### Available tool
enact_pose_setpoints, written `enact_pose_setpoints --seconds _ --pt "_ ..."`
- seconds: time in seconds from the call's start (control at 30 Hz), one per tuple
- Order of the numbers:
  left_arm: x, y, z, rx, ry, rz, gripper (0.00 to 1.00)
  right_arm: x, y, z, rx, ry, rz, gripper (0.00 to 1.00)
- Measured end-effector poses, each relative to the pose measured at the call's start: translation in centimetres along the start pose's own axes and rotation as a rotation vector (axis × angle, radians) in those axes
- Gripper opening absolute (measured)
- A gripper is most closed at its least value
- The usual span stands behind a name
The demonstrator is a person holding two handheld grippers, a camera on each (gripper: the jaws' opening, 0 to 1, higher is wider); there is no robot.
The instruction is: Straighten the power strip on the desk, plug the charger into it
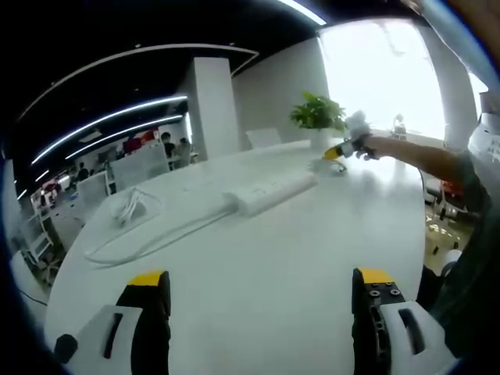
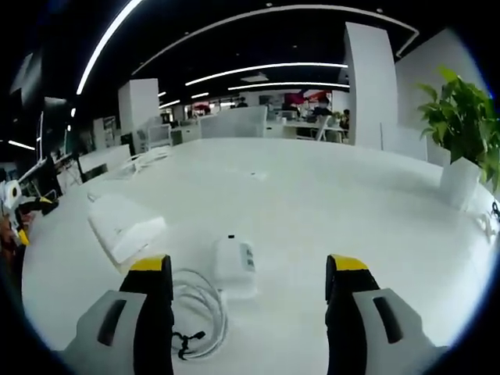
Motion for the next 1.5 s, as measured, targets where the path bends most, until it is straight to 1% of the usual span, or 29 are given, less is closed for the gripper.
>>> enact_pose_setpoints --seconds 0.43,0.93,1.13,1.23,1.37,1.5 --pt "-0.2 0.0 0.1 -0.003 -0.001 0.001 1.00 -0.3 -0.2 0.5 -0.018 -0.008 0.001 0.76" --pt "-0.3 0.0 0.2 -0.005 0.003 -0.004 1.00 -0.2 -1.2 0.6 -0.030 -0.008 -0.009 0.72" --pt "-0.3 0.0 0.4 -0.004 0.007 -0.003 1.00 -0.8 -1.4 0.8 -0.039 -0.008 -0.012 0.71" --pt "-0.3 0.0 0.5 -0.005 0.007 -0.002 1.00 -0.7 -1.6 0.8 -0.045 -0.008 -0.013 0.70" --pt "-0.3 0.0 0.5 -0.005 0.008 -0.003 1.00 -1.3 -1.7 1.0 -0.050 -0.014 -0.020 0.67" --pt "-0.4 0.1 0.6 -0.006 0.010 -0.006 1.00 -1.1 -1.9 1.0 -0.055 -0.018 -0.025 0.66"
Point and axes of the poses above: the point that each gripper's makers call its tool centre point, and the gripper's own axes: y roughly backward along the fingers, x roughly to its right, z roughly out of its underside, the point moved 5 cm from there along y, roughly backward along the fingers, and after that the axes turned 6 degrees about -y, right-handed, at the moved point
